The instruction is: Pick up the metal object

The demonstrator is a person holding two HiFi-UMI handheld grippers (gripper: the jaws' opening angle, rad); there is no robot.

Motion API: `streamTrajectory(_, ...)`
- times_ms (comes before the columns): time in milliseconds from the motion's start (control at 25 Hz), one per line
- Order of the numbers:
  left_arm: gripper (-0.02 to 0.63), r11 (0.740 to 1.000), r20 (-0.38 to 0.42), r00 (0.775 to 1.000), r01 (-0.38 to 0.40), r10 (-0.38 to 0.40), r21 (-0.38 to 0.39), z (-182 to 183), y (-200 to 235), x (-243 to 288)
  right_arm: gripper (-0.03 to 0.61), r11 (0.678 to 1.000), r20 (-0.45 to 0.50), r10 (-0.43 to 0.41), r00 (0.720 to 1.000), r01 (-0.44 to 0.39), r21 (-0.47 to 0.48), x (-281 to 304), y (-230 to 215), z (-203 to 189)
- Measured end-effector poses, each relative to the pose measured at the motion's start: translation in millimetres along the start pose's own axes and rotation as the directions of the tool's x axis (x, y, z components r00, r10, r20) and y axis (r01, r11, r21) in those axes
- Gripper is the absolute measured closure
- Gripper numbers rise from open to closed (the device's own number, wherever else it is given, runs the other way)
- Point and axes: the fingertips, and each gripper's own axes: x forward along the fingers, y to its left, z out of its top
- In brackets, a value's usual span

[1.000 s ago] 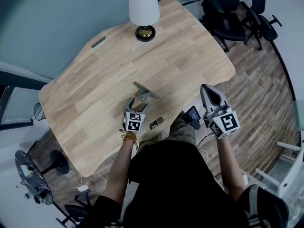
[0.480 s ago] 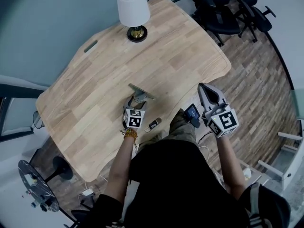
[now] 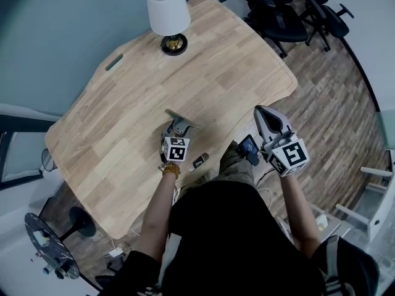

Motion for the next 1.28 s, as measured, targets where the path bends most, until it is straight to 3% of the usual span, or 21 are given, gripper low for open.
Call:
streamTrajectory(40,0.313,1.000,0.003,1.000,-0.005,0.005,-0.001,1,1,-1,0.578,1.000,0.001,0.001,1.000,-0.001,0.003,0,1,1)
streamTrajectory(360,0.314,1.000,0.031,1.000,0.005,-0.005,-0.013,2,0,-9,0.578,0.999,0.016,-0.001,1.000,0.000,0.032,-1,5,3)
streamTrajectory(520,0.315,1.000,0.047,0.999,0.011,-0.010,-0.026,2,-1,-16,0.578,1.000,0.006,0.004,1.000,-0.004,-0.001,-2,5,-1)
streamTrajectory(800,0.315,0.999,0.141,0.990,-0.009,0.014,-0.039,31,5,-51,0.578,0.999,0.021,0.035,0.999,-0.035,-0.006,8,16,5)
streamTrajectory(1120,0.314,0.998,0.276,0.959,-0.047,0.057,-0.043,73,15,-106,0.577,0.997,0.035,0.070,0.997,-0.071,0.008,23,30,14)
streamTrajectory(1280,0.314,0.997,0.351,0.934,-0.064,0.074,-0.041,99,20,-135,0.578,0.996,0.035,0.090,0.995,-0.090,-0.019,28,38,13)
